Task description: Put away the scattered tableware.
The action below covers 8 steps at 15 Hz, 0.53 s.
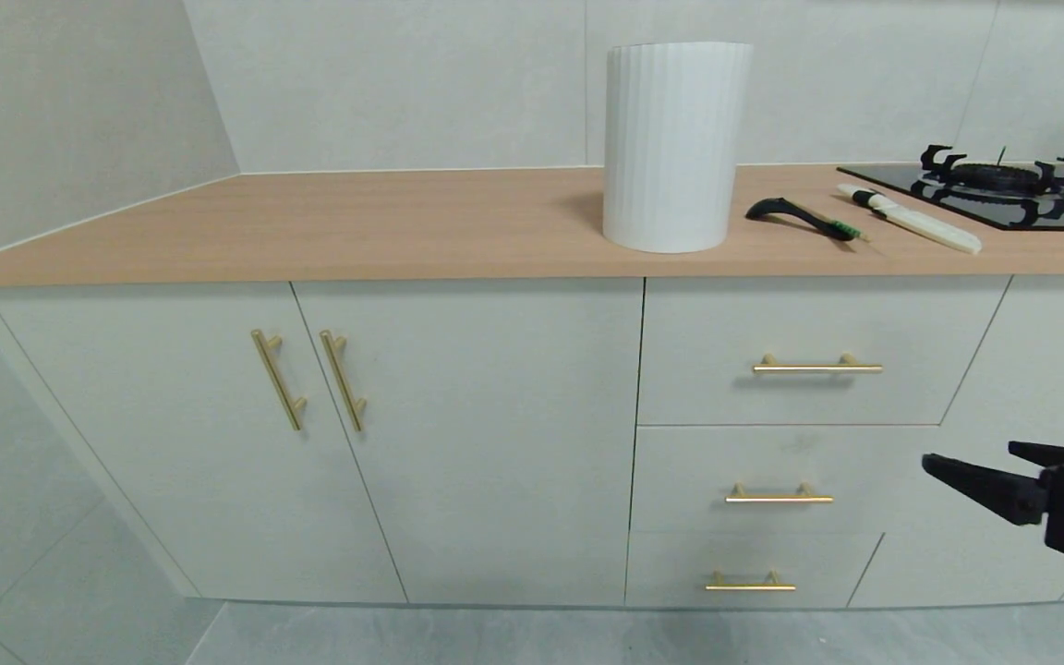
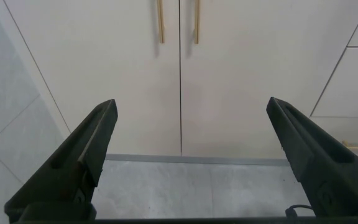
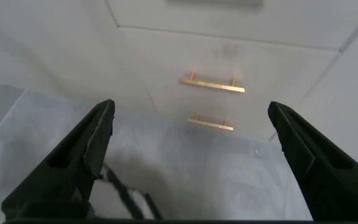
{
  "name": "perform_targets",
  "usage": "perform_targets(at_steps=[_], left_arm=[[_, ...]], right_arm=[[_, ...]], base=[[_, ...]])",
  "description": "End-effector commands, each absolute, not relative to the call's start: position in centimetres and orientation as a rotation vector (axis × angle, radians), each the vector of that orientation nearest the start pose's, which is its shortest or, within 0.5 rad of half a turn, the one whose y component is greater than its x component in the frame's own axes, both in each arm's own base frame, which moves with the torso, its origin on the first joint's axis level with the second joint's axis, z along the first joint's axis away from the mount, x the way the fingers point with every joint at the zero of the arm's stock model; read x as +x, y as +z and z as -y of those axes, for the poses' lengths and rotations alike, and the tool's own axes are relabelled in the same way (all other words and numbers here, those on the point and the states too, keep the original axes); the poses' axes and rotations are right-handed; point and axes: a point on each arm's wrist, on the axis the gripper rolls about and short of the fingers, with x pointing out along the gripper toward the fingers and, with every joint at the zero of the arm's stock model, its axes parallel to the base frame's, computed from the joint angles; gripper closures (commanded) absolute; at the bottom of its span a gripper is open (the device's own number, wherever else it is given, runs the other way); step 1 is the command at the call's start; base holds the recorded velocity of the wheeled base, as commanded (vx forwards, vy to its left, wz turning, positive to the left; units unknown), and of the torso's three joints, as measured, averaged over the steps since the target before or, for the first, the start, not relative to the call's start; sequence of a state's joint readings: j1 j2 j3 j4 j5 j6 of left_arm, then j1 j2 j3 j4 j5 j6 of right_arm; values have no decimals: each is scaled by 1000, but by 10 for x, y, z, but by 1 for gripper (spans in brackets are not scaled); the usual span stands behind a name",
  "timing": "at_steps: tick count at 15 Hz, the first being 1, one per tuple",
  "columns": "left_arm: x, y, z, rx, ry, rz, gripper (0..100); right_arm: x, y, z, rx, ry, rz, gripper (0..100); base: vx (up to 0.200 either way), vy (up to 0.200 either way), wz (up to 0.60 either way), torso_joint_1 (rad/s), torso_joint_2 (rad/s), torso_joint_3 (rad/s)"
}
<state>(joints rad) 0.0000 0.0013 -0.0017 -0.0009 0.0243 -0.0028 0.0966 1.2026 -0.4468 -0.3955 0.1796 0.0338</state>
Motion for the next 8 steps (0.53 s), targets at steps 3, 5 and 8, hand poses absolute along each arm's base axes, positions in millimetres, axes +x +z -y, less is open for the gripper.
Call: perform_targets(at_steps=[3, 5, 8], left_arm=[[-23, 76, -1, -3, 25, 2, 0], [-23, 76, -1, -3, 25, 2, 0], [-23, 76, -1, -3, 25, 2, 0]], right_arm=[[234, 132, -26, 43, 221, -511, 0], [260, 118, -28, 39, 211, -561, 0], [284, 82, -31, 26, 189, -679, 0]], base=[[0, 0, 0, 0, 0, 0], [0, 0, 0, 0, 0, 0], [0, 0, 0, 0, 0, 0]])
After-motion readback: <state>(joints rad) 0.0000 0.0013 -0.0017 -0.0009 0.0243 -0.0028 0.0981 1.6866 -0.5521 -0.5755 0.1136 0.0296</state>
